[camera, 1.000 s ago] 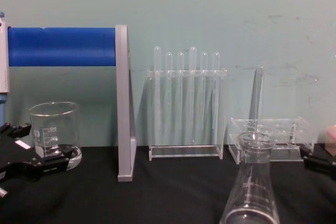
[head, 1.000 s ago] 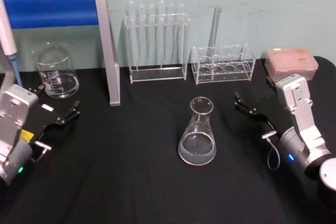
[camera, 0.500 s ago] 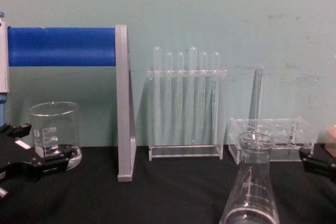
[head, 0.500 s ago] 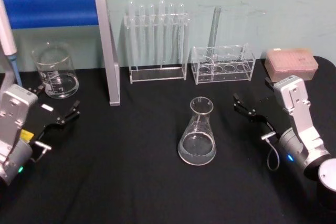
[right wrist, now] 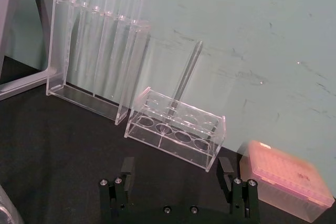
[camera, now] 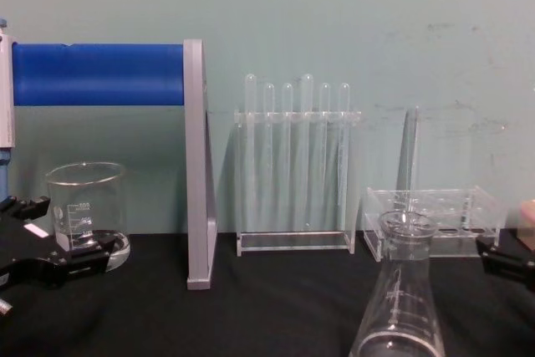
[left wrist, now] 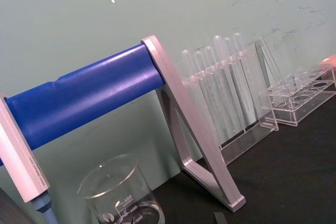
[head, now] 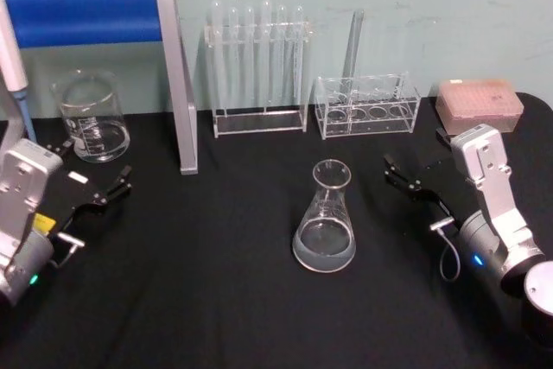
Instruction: Grasp the erlenmeyer flask with one hand, shake it three times, then place it back.
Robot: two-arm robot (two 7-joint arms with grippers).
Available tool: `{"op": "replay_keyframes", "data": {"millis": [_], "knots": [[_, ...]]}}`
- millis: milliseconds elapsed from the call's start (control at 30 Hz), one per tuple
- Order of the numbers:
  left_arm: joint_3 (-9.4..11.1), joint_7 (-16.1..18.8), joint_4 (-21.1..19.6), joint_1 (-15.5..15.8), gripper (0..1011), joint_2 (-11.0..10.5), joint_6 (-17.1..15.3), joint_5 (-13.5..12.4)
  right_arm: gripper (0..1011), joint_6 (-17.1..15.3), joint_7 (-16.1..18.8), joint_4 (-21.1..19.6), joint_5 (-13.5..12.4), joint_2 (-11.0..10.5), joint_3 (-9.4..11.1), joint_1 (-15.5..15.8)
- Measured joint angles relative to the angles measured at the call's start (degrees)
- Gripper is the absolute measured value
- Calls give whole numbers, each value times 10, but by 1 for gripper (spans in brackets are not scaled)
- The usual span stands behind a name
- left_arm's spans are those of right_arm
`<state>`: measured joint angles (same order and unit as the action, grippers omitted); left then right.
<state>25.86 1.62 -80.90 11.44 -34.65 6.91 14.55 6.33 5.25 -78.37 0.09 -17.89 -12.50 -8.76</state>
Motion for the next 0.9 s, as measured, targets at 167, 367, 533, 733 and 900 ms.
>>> {"op": "replay_keyframes", "data": {"millis": [167,367,533,733,900], "knots": [[0,0,0,0,1001,0,0,0,1000,0,0,0,0,0,0,0],[0,0,0,0,1001,0,0,0,1000,0,0,0,-1,0,0,0],[0,0,0,0,1001,0,0,0,1000,0,0,0,-1,0,0,0],[0,0,0,0,1001,0,0,0,1000,0,0,0,-1,0,0,0],[0,0,0,0,1001,0,0,0,1000,0,0,0,-1,0,0,0]]}}
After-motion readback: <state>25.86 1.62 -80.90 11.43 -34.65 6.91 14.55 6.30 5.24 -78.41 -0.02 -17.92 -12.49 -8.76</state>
